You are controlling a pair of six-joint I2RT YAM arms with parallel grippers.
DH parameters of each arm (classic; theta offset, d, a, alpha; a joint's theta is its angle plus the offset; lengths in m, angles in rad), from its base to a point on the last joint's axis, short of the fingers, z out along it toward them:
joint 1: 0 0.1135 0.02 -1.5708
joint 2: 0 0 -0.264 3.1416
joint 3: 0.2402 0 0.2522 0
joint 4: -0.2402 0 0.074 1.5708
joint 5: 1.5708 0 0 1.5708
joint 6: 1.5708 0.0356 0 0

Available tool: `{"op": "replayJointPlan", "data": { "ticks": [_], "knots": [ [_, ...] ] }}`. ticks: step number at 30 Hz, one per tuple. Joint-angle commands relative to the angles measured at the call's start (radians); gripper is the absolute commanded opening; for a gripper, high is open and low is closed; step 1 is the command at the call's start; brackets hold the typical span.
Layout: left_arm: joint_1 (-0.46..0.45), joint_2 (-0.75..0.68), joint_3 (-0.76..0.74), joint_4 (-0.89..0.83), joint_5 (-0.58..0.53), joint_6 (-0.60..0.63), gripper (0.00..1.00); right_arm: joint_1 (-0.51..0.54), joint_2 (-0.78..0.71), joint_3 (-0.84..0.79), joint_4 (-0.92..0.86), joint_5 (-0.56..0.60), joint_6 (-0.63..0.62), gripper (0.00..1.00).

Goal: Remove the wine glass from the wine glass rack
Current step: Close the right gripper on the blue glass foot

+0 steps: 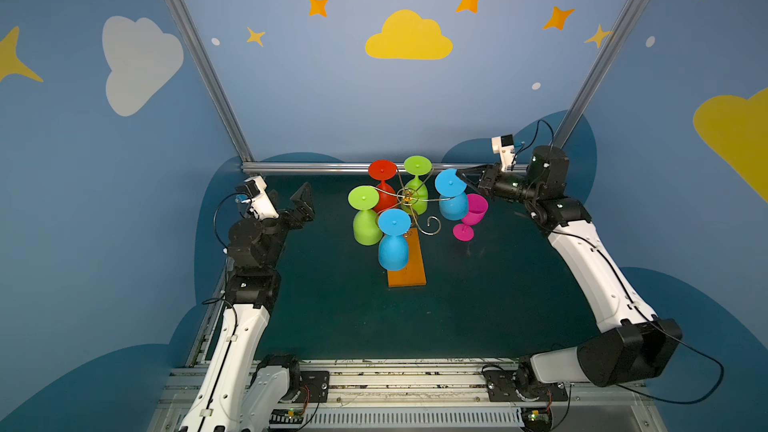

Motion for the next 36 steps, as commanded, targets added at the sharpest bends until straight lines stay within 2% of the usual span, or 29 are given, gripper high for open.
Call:
{"op": "replayJointPlan", "data": {
  "ticks": [1,17,26,36],
  "knots": [
    [0.003,-0.014,-0.005,0.008,-0.009,0.002,0.99,-0.003,-0.043,-0.013,0.028,-0.007,-0.008,0.00],
    [0.003,-0.019,-0.007,0.008,-0.010,-0.001,0.99,0.071,-0.103,-0.074,0.023,0.031,-0.023,0.00],
    [0.004,-0.020,-0.008,0.009,-0.010,-0.001,0.99,0.126,-0.055,-0.041,0.046,0.057,-0.021,0.00],
    [0.004,-0.024,-0.008,0.008,-0.014,0.000,1.00,0.133,0.022,0.019,0.070,0.077,-0.024,0.00]
  ]
}}
